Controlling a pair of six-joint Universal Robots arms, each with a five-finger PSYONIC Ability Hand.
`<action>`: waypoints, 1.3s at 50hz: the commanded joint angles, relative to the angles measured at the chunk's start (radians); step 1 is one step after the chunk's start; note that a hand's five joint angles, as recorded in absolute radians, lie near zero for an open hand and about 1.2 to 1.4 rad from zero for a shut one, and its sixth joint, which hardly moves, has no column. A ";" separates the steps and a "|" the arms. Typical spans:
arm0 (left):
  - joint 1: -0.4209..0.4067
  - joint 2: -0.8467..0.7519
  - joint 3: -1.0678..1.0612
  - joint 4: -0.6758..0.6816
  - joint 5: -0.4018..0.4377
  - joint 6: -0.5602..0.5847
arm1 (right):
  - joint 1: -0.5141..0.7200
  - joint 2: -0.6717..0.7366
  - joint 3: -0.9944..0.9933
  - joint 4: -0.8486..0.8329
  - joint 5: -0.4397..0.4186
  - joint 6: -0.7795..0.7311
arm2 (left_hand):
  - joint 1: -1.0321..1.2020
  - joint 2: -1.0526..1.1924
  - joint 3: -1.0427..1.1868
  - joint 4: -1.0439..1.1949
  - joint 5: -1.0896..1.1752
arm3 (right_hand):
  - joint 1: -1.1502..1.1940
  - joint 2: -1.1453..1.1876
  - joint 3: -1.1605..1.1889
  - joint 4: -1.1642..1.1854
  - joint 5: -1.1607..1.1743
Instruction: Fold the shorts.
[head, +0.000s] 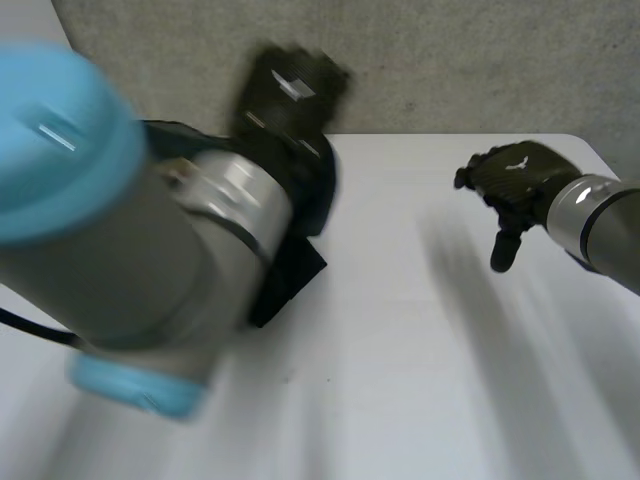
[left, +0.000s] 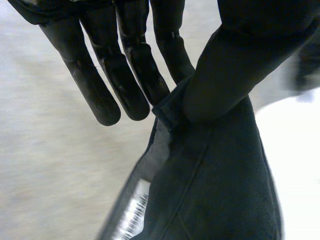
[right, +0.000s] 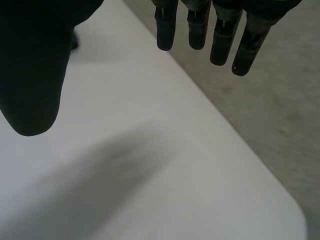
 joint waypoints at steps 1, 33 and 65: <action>-0.158 -0.111 -0.043 -0.006 0.008 0.021 | -0.005 -0.008 -0.022 -0.047 0.076 0.021 | -0.863 -0.916 -0.912 -0.923 -0.860 | -0.032 -0.048 -0.039 -0.064 -0.073; 0.468 0.225 -0.451 -0.034 0.040 -0.021 | 0.246 0.030 0.222 -0.019 -0.211 0.074 | -0.896 -0.949 -0.945 -0.956 -0.893 | 0.013 -0.003 0.006 -0.019 -0.027; 0.502 0.216 -0.586 0.055 0.129 -0.147 | 0.006 0.385 -0.144 -0.510 0.125 0.239 | -0.884 -0.937 -0.933 -0.944 -0.881 | 1.189 1.173 1.182 1.158 1.149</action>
